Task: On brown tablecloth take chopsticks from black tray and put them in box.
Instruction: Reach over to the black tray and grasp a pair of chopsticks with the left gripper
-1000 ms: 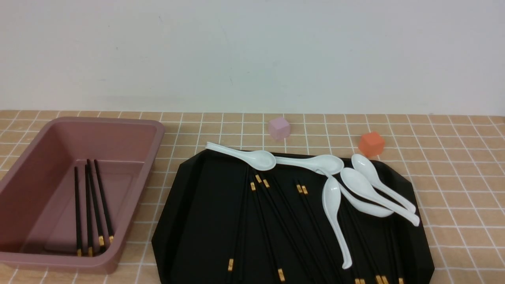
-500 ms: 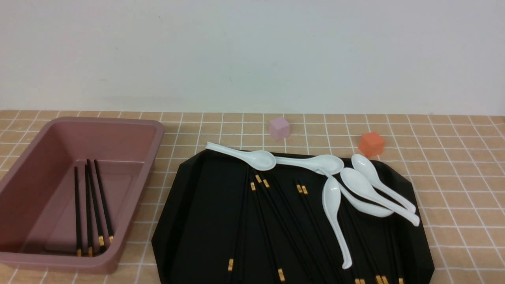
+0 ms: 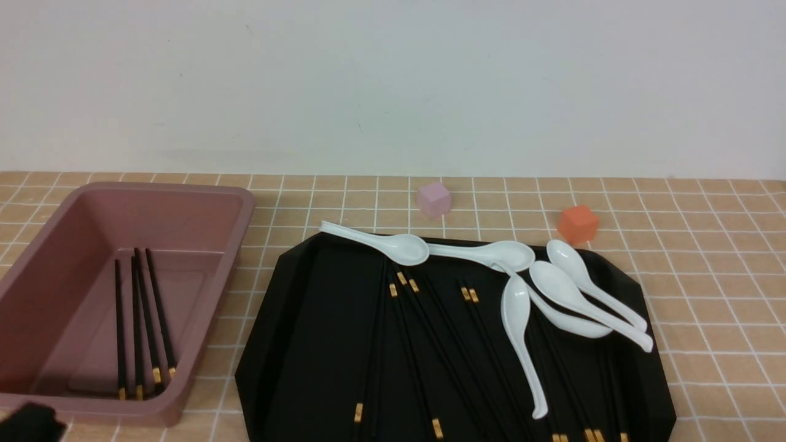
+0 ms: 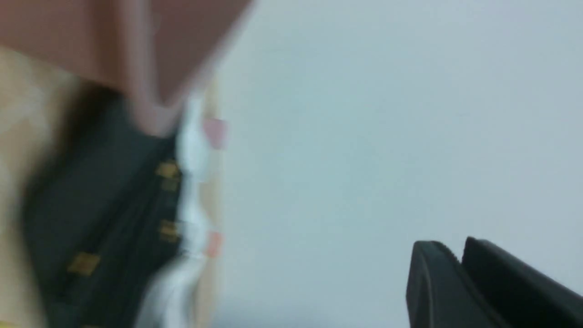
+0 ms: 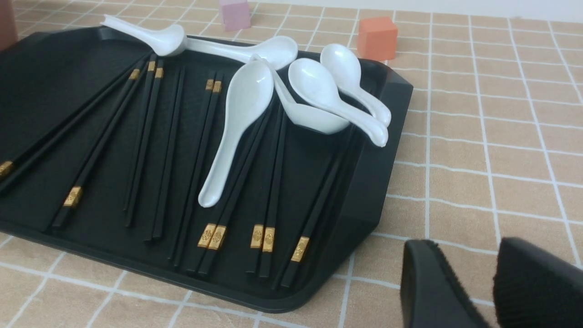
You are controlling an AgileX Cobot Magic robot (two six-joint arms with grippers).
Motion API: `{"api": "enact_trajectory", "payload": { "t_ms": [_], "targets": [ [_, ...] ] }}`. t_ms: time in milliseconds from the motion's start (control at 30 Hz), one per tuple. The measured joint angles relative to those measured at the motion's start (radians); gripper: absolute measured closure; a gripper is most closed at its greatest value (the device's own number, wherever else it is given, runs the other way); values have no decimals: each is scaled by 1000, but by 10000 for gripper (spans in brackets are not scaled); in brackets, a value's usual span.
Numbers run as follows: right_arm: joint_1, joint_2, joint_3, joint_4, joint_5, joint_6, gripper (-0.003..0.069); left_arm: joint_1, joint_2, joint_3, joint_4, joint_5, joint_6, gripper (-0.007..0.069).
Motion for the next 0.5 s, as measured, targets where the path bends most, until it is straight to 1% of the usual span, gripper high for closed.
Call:
{"api": "enact_trajectory", "payload": {
  "t_ms": [33, 67, 100, 133, 200, 267, 300, 333, 433, 500],
  "targets": [
    [0, 0, 0, 0, 0, 0, 419, 0, 0, -18, -3, 0, 5, 547],
    [0, 0, 0, 0, 0, 0, 419, 0, 0, -123, 8, -1, 60, 582],
    [0, 0, 0, 0, 0, 0, 419, 0, 1, -164, 20, -2, 104, 601],
    [0, 0, 0, 0, 0, 0, 419, 0, 11, -248, 54, 7, 181, 625],
    [0, 0, 0, 0, 0, 0, 419, 0, 77, -385, 114, 62, 300, 637],
    [0, 0, 0, 0, 0, 0, 419, 0, 157, -460, 150, 132, 349, 637],
    [0, 0, 0, 0, 0, 0, 419, 0, 273, -548, 202, 265, 392, 637],
    [0, 0, 0, 0, 0, 0, 419, 0, 323, -588, 232, 344, 404, 637],
    [0, 0, 0, 0, 0, 0, 419, 0, 599, -723, 370, 661, 432, 637],
    [0, 0, 0, 0, 0, 0, 419, 0, 773, -788, 438, 792, 465, 637]
  ]
}}
